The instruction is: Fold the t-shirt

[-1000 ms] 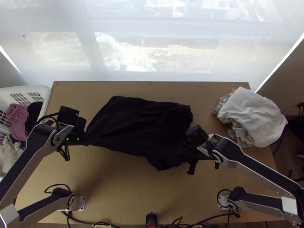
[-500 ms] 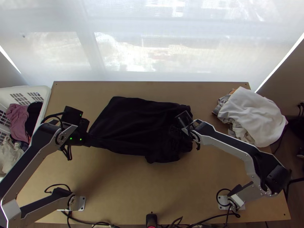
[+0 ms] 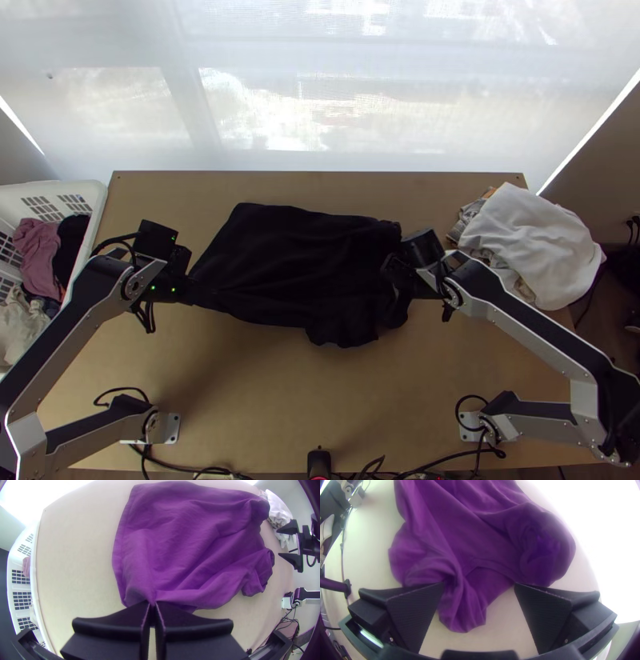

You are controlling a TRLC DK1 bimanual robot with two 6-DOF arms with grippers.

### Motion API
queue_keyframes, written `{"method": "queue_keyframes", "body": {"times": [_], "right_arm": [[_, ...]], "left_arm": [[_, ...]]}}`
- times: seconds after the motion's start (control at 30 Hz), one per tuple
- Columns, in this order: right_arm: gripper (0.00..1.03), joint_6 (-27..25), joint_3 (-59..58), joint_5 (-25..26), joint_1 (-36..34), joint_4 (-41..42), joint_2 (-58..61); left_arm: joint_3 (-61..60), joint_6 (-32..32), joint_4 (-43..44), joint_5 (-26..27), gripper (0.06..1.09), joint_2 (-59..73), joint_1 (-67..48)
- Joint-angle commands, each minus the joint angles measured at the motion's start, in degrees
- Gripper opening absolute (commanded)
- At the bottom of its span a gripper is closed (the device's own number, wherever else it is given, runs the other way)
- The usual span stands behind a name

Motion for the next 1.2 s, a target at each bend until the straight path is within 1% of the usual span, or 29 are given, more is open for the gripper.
{"method": "queue_keyframes", "body": {"times": [0.0, 0.1, 0.27, 0.3, 0.5, 0.6, 0.77, 0.87, 1.17], "right_arm": [[0.98, 1.5, -3.2, 0.0, 2.4, -7.5, -9.6], [0.98, 1.7, -5.1, 0.0, 3.0, -9.1, -12.0], [0.98, 3.5, -7.2, -0.8, 5.9, -13.4, -14.6], [0.96, 3.9, -8.2, -0.9, 6.7, -13.5, -14.9], [0.94, 3.6, -13.2, -0.8, 10.8, -13.2, -16.4], [0.94, 3.4, -13.7, -0.8, 13.3, -11.4, -15.1], [0.92, 3.3, -13.7, -0.8, 15.2, -7.5, -10.1], [0.9, 3.4, -13.3, -0.8, 15.8, -4.4, -6.8], [0.9, 3.6, -12.3, -0.8, 15.9, 2.6, 0.1]], "left_arm": [[0.2, -0.2, 0.9, 0.0, 0.09, 0.2, 0.3], [0.2, -0.2, 1.0, 0.0, 0.09, 0.2, 0.4], [0.2, -0.3, 1.0, 0.0, 0.09, 0.1, 0.7], [0.2, -0.2, 1.0, 0.0, 0.09, 0.1, 0.7], [0.0, -0.3, 1.0, 0.0, 0.09, 0.1, 0.7], [-0.6, -0.4, 1.0, 0.0, 0.09, 0.1, 0.7], [-1.5, -0.6, 1.0, 0.0, 0.09, -0.5, 0.9], [-1.6, -0.7, 1.0, 0.0, 0.09, -0.6, 1.2], [-1.3, -0.7, 0.9, 0.0, 0.09, -0.6, 1.2]]}}
